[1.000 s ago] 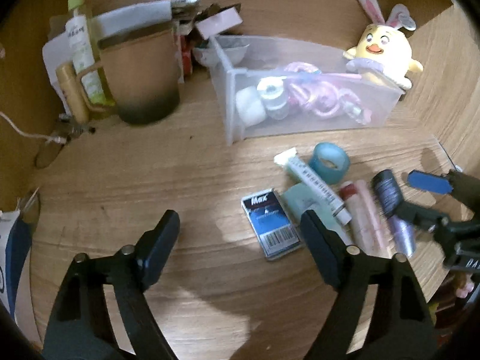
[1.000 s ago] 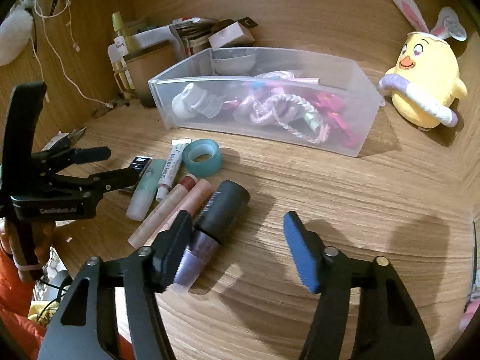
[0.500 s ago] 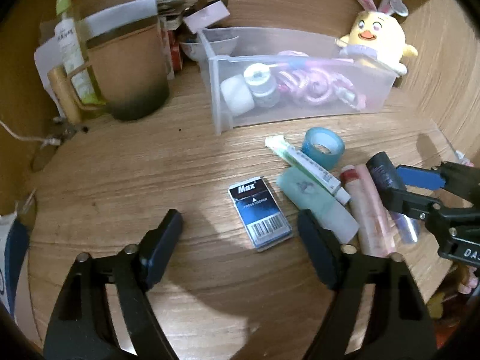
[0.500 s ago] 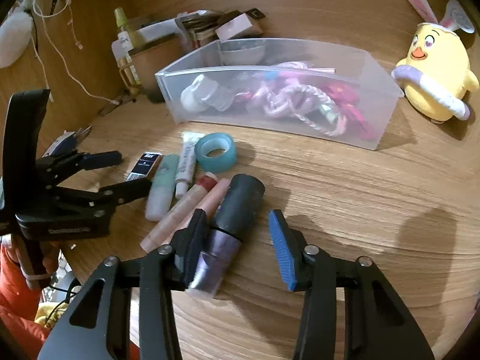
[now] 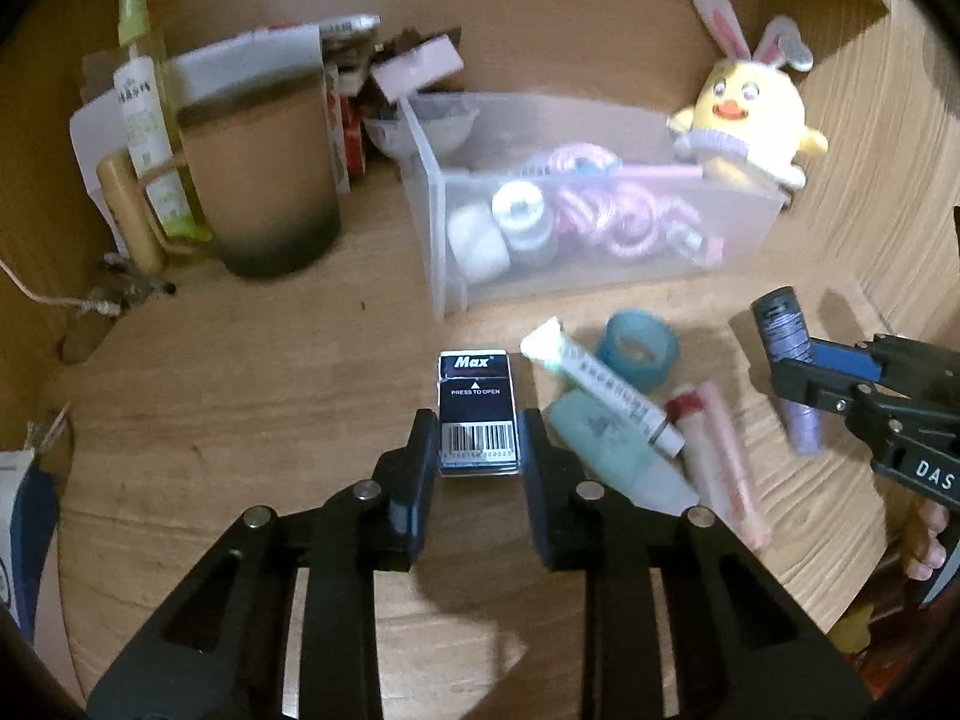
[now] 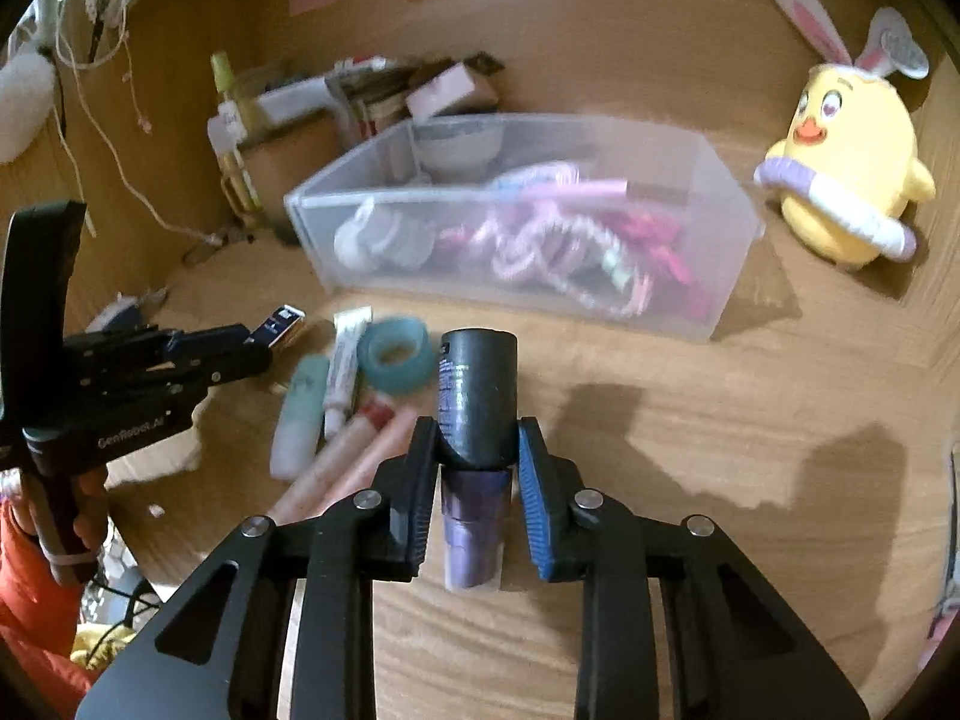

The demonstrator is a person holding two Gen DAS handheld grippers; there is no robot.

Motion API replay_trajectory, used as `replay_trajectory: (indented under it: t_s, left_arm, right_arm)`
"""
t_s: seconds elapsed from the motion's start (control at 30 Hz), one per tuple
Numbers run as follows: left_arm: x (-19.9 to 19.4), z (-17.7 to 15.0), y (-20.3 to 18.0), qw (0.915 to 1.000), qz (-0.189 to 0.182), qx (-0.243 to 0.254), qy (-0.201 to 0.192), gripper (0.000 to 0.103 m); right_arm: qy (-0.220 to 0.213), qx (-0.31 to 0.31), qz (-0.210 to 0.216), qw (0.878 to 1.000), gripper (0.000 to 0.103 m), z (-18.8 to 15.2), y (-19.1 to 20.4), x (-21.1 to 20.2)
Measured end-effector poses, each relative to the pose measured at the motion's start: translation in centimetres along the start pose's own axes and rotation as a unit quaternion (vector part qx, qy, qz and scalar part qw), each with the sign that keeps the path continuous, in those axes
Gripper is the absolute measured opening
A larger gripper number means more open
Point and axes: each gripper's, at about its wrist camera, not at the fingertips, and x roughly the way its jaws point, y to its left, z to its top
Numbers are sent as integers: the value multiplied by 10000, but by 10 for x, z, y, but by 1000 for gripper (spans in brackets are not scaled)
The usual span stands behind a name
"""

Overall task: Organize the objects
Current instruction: 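Carry the staple box and cosmetic bottle into the clear box and open both tools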

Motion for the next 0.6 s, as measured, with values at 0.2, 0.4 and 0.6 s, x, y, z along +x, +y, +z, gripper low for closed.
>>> replay_trajectory:
  t_s: [0.2, 0.4, 0.6]
  left_arm:
    - [-22, 21, -4, 9991, 6, 48, -432, 27]
    - [-41, 48, -8, 9964, -90, 53, -839, 27]
    - [-51, 78, -14, 9930, -106, 144, -1169, 27]
  right_arm:
    - [-420, -17, -119, 9990, 24, 27, -8, -16]
    - [-827, -79, -200, 9963, 24, 58, -17, -29]
    - [-1188, -213, -415, 9918, 24, 93, -20, -38]
